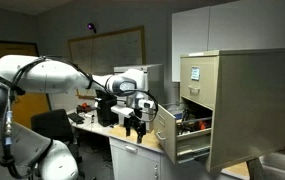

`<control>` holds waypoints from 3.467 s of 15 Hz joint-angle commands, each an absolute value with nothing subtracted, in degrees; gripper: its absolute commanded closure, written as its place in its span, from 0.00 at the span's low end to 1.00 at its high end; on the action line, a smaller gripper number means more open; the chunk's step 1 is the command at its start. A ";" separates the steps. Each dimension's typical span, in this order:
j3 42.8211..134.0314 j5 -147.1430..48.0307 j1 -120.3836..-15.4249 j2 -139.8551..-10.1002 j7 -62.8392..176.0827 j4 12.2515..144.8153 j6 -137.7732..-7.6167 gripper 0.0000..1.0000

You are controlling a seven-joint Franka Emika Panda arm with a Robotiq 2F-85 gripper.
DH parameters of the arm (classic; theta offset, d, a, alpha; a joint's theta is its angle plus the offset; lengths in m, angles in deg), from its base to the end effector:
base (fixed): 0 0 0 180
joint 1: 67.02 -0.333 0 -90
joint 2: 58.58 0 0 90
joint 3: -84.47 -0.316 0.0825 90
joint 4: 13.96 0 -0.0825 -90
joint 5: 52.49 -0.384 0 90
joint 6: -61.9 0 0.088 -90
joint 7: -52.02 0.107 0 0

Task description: Close the open drawer

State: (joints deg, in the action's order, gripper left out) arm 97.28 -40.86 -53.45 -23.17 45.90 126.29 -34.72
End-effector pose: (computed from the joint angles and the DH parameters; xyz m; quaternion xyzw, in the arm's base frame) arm 0.3037 -0.1801 0.4952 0.9878 -0.1313 -0.0824 0.0144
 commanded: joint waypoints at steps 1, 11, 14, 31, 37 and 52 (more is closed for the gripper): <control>97.49 -40.77 -53.71 -23.19 46.01 126.15 -34.73 0.00; 97.49 -40.77 -53.71 -23.01 46.01 126.01 -34.74 0.00; 97.37 -40.62 -53.35 -23.11 47.37 126.17 -36.37 0.00; 70.98 -11.17 -56.76 -38.39 81.29 129.92 -70.69 0.61; 68.73 18.37 -53.70 -45.32 90.24 128.73 -77.35 1.00; 71.68 85.97 -40.80 -68.00 120.74 98.27 -89.00 1.00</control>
